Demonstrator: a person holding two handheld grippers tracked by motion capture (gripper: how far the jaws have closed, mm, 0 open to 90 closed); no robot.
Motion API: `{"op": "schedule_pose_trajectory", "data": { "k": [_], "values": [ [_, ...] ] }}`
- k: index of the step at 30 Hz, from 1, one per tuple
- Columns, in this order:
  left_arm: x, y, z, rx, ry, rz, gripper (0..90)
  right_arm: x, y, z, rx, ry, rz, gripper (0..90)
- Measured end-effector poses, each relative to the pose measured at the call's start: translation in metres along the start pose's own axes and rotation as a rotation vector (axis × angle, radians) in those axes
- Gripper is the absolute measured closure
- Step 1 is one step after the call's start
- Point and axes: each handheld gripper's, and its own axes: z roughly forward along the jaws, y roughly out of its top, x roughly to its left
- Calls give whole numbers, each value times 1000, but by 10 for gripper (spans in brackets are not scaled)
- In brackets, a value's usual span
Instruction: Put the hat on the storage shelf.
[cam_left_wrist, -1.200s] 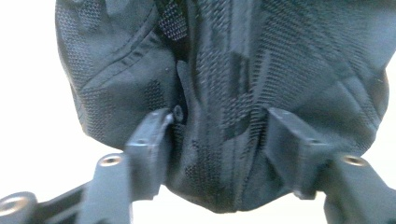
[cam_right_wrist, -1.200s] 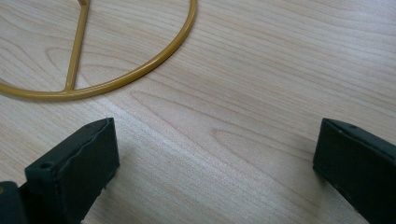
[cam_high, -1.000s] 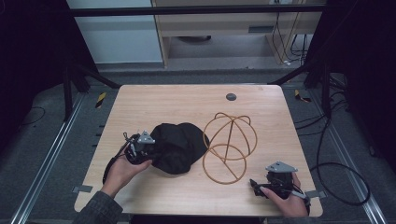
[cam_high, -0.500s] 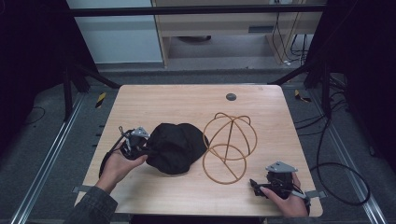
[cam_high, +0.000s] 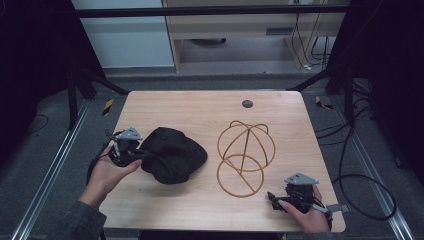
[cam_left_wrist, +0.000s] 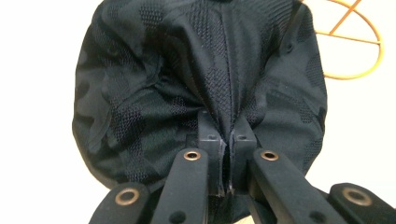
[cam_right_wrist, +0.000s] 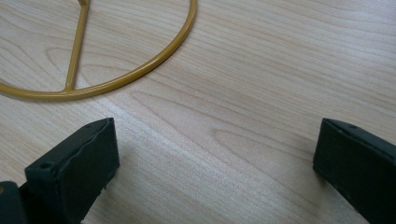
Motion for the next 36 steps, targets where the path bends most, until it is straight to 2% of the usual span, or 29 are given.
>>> {"op": "schedule_pose_trajectory", "data": {
  "k": [1, 2, 3, 4, 7, 8, 9, 11, 20, 22, 25, 29, 36],
  "values": [
    [0, 1, -10, -14, 5, 7, 865, 0, 0, 0, 0, 0, -2, 4],
    [0, 1, -10, -14, 5, 7, 865, 0, 0, 0, 0, 0, -2, 4],
    [-1, 3, -19, -20, 12, 14, 865, 0, 0, 0, 0, 0, -2, 4],
    [-1, 3, -19, -20, 12, 14, 865, 0, 0, 0, 0, 0, -2, 4],
    [-2, 10, -36, -40, 20, 25, 865, 0, 0, 0, 0, 0, 0, 4],
    [-2, 10, -36, -40, 20, 25, 865, 0, 0, 0, 0, 0, 0, 4],
    [-5, 15, -47, -53, 28, 38, 865, 0, 0, 0, 0, 0, 0, 4],
    [-9, 21, -59, -66, 34, 56, 865, 0, 0, 0, 0, 0, -2, 5],
    [-33, 51, -104, -139, 65, 132, 865, 0, 0, 0, 0, 0, -2, 4],
    [-36, 54, -107, -151, 66, 133, 865, 0, 0, 0, 0, 0, -2, 4],
    [-43, 64, -121, -169, 81, 164, 865, 0, 0, 0, 0, 0, -2, 4],
    [-49, 72, -132, -195, 89, 179, 865, 0, 0, 0, 0, 0, -2, 4],
    [-60, 85, -147, -236, 105, 207, 864, 0, 0, 0, 0, 0, -2, 4]
  ]
}}
